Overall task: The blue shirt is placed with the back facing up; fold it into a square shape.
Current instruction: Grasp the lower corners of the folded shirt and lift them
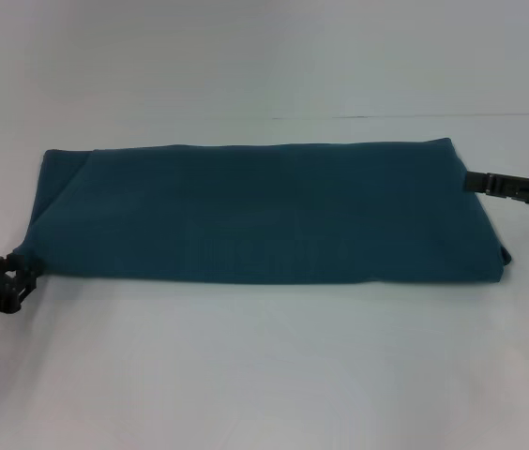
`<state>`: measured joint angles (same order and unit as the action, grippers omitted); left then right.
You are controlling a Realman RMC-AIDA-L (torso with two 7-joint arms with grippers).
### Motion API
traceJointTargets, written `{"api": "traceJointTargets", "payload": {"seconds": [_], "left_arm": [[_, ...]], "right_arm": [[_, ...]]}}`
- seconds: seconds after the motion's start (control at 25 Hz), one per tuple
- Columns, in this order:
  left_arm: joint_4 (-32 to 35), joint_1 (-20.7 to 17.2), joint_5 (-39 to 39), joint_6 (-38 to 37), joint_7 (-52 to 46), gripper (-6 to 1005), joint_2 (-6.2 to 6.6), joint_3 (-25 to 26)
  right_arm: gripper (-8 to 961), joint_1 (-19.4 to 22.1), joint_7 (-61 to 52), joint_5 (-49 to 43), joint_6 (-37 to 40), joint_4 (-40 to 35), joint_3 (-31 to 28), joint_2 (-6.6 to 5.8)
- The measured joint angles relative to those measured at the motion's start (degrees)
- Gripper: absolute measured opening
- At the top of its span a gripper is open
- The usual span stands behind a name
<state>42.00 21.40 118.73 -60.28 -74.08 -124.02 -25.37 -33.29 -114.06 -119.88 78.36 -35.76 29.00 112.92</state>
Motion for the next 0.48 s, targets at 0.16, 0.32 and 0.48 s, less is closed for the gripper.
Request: {"api": "traceJointTargets", "payload": {"seconds": [0.16, 0.32, 0.48], "left_arm": [[0.1, 0.0, 0.0, 0.0, 0.0, 241, 0.00, 0.0], [0.6, -0.1, 0.0, -0.6, 0.0, 161, 0.00, -0.1], [0.7, -0.2, 0.0, -0.7, 0.0, 80, 0.00, -0.1]], "right_arm": [[704, 0.2, 0.0, -0.2, 0.1, 0.0, 0.0, -0.08], [704, 0.4, -1.2, -1.5, 0.4, -0.1, 1.0, -0.86], [703, 0.7, -3.2, -4.9, 0.5, -0.4, 1.4, -1.52]]}}
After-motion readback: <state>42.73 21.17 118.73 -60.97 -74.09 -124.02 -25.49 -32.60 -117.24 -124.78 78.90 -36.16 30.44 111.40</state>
